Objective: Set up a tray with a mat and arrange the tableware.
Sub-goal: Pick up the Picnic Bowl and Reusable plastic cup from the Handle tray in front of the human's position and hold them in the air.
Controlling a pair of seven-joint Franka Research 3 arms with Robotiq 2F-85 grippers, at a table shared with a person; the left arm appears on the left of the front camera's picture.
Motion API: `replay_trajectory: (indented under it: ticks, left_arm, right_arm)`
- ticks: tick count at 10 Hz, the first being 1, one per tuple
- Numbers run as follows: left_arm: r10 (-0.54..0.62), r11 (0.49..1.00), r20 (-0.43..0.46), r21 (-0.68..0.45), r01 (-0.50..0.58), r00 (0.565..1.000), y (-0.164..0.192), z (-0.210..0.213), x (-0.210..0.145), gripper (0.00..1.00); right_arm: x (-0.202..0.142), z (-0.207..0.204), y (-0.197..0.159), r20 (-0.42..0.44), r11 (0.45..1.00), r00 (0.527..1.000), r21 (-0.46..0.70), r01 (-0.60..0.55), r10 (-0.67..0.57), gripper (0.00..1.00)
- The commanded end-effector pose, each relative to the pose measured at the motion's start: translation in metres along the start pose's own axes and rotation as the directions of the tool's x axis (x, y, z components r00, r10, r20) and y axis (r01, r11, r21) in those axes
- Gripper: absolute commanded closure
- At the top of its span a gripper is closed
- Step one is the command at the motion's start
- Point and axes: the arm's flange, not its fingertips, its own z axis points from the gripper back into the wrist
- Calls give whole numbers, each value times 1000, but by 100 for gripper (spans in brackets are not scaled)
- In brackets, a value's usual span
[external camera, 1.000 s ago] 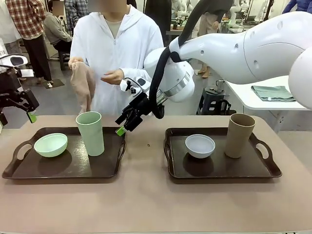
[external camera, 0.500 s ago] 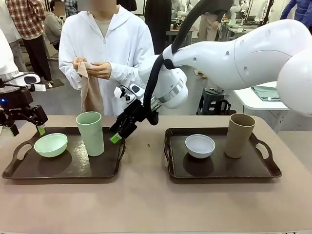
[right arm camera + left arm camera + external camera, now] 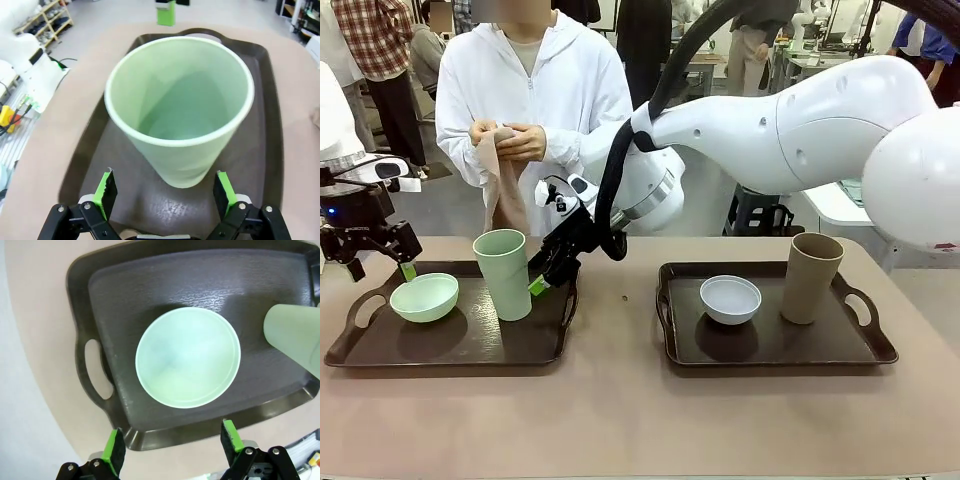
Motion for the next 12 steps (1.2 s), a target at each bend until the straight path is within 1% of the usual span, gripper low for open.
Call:
replay_trajectory:
  ticks: [1, 3, 4, 6, 7, 8, 10, 12]
  left_arm:
    - [-30, 999, 23, 16, 29, 999, -2, -7, -4, 0]
    - [-30, 1000, 21, 2, 30, 999, -3, -8, -7, 0]
    - [-11, 1000, 5, 2, 11, 1000, -3, -4, 0, 0]
    - [-11, 1000, 5, 2, 11, 1000, -3, -4, 0, 0]
    - [-12, 1000, 5, 2, 12, 1000, -3, -6, -1, 0]
    - [20, 1000, 15, 9, -21, 1000, 1, -10, 7, 0]
    - [-9, 1000, 45, 30, 7, 999, 4, -14, 7, 0]
    - [15, 1000, 51, 23, -17, 999, 13, -16, 8, 0]
  right_arm:
    - [-4, -7, -1, -3, 999, 1000, -31, -31, 31, 0]
    - [-3, -14, 1, 1, 999, 999, -4, -34, 34, 0]
    - [-3, -5, -2, -1, 1000, 1000, -24, 0, 0, 0]
    - [-3, -5, -2, -1, 1000, 1000, -24, 0, 0, 0]
    - [-4, -9, -1, -4, 1000, 1000, -15, -3, 3, 0]
    - [-5, -22, -9, -17, 1000, 1000, -2, 19, -19, 0]
    - [-7, -26, -20, 7, 999, 999, -31, 41, -41, 0]
    - [-7, -31, -22, 30, 999, 999, -22, 39, -38, 0]
